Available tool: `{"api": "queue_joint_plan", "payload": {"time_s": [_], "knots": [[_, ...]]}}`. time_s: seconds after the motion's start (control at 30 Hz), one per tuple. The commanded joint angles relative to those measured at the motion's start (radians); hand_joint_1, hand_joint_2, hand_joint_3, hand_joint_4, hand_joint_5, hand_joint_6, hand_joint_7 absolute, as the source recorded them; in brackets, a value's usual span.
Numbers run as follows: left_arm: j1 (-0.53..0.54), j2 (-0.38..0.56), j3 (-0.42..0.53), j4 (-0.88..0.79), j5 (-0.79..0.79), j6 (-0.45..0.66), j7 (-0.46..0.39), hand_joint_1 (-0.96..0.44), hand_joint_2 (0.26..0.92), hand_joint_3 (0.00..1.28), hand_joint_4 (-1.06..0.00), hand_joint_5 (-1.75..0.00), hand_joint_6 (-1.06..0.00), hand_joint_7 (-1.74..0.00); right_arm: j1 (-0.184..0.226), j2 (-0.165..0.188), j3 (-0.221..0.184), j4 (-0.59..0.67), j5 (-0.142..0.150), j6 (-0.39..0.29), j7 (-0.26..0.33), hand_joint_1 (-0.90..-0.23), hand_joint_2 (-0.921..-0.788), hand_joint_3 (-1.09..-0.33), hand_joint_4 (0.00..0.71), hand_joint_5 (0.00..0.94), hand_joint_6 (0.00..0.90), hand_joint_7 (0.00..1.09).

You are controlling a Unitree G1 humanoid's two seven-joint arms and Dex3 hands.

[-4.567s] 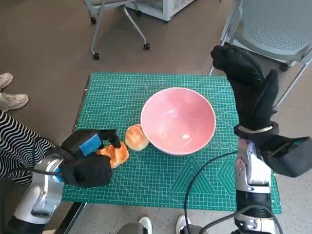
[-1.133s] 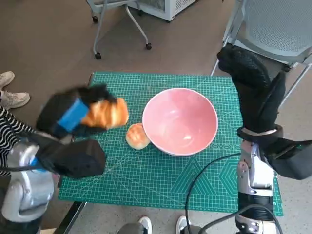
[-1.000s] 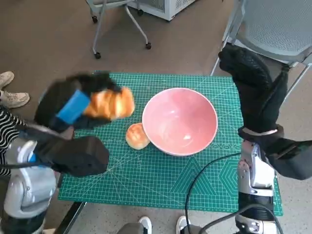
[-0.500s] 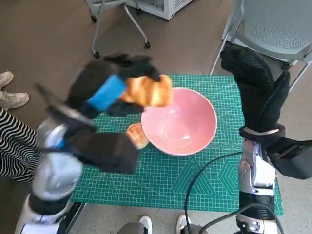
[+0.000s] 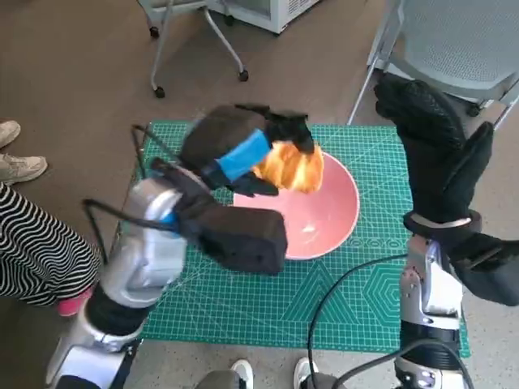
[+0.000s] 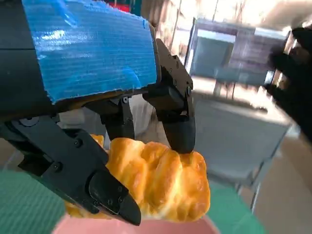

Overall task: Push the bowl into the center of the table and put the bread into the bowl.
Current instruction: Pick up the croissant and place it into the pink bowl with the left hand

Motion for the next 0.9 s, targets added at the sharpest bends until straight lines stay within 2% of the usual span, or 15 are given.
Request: {"api": "queue_joint_plan", "payload": {"time_s": [0.03, 0.07, 0.1, 0.13, 0.17, 0.23, 0.27, 0.33, 0.47, 0.53, 0.73, 0.9], "knots": [[-0.002, -0.011, -0.017, 0.071, -0.040, -0.042, -0.032, 0.08, 0.912, 0.03, -0.79, -1.13, -0.59, -1.00, 0.030, -0.011, -0.006, -0.002, -0.008, 0.016, -0.013, -0.678, -0.921, -0.649, 0.173, 0.000, 0.030, 0.61], [0.000, -0.005, -0.021, 0.083, -0.057, -0.049, -0.061, 0.11, 0.899, 0.03, -0.68, -1.02, -0.48, -0.78, 0.030, -0.012, -0.006, -0.002, -0.009, 0.016, -0.013, -0.678, -0.921, -0.648, 0.174, 0.001, 0.030, 0.61], [-0.004, 0.018, -0.032, 0.096, -0.081, -0.055, -0.130, 0.08, 0.877, 0.02, -0.59, -0.74, -0.38, -0.57, 0.030, -0.013, -0.007, -0.002, -0.010, 0.017, -0.014, -0.678, -0.921, -0.648, 0.175, 0.002, 0.030, 0.61], [-0.009, 0.034, -0.039, 0.104, -0.097, -0.060, -0.177, 0.04, 0.839, 0.02, -0.37, -0.47, -0.25, -0.38, 0.031, -0.013, -0.007, -0.003, -0.010, 0.018, -0.015, -0.678, -0.921, -0.647, 0.176, 0.002, 0.030, 0.61], [-0.037, 0.056, -0.048, 0.130, -0.131, -0.063, -0.267, 0.02, 0.815, 0.02, -0.24, -0.30, -0.17, -0.26, 0.032, -0.014, -0.007, -0.006, -0.010, 0.021, -0.017, -0.678, -0.921, -0.647, 0.177, 0.002, 0.030, 0.60], [-0.078, 0.075, -0.051, 0.175, -0.184, -0.071, -0.378, -0.05, 0.774, 0.01, -0.12, -0.15, -0.09, -0.14, 0.033, -0.016, -0.007, -0.012, -0.011, 0.025, -0.019, -0.677, -0.921, -0.647, 0.176, 0.002, 0.030, 0.60], [-0.091, 0.076, -0.049, 0.192, -0.203, -0.075, -0.408, -0.11, 0.755, 0.01, -0.08, -0.10, -0.06, -0.10, 0.033, -0.017, -0.007, -0.013, -0.011, 0.026, -0.019, -0.677, -0.921, -0.647, 0.175, 0.001, 0.029, 0.60], [-0.099, 0.076, -0.041, 0.212, -0.219, -0.091, -0.422, -0.19, 0.738, 0.01, -0.04, -0.05, -0.04, -0.06, 0.033, -0.019, -0.007, -0.016, -0.012, 0.028, -0.021, -0.676, -0.921, -0.648, 0.173, 0.000, 0.029, 0.60], [-0.076, 0.083, -0.034, 0.188, -0.196, -0.099, -0.386, -0.31, 0.729, 0.01, -0.01, -0.01, -0.02, -0.03, 0.033, -0.024, -0.007, -0.021, -0.014, 0.031, -0.024, -0.676, -0.921, -0.649, 0.169, 0.000, 0.026, 0.60], [-0.061, 0.085, -0.022, 0.178, -0.202, -0.103, -0.368, -0.34, 0.729, 0.01, 0.00, 0.00, -0.02, -0.03, 0.033, -0.026, -0.006, -0.020, -0.015, 0.031, -0.027, -0.675, -0.921, -0.649, 0.168, 0.000, 0.025, 0.60], [-0.047, 0.103, 0.026, 0.164, -0.264, -0.117, -0.384, -0.36, 0.729, 0.01, 0.00, 0.00, -0.02, -0.03, 0.032, -0.026, -0.001, -0.016, -0.017, 0.029, -0.029, -0.673, -0.921, -0.650, 0.168, 0.000, 0.024, 0.60], [-0.010, 0.137, 0.110, 0.135, -0.354, -0.175, -0.374, -0.35, 0.728, 0.00, 0.00, 0.00, -0.03, -0.03, 0.029, -0.023, 0.003, -0.012, -0.014, 0.029, -0.030, -0.673, -0.921, -0.650, 0.168, 0.000, 0.023, 0.60]]}}
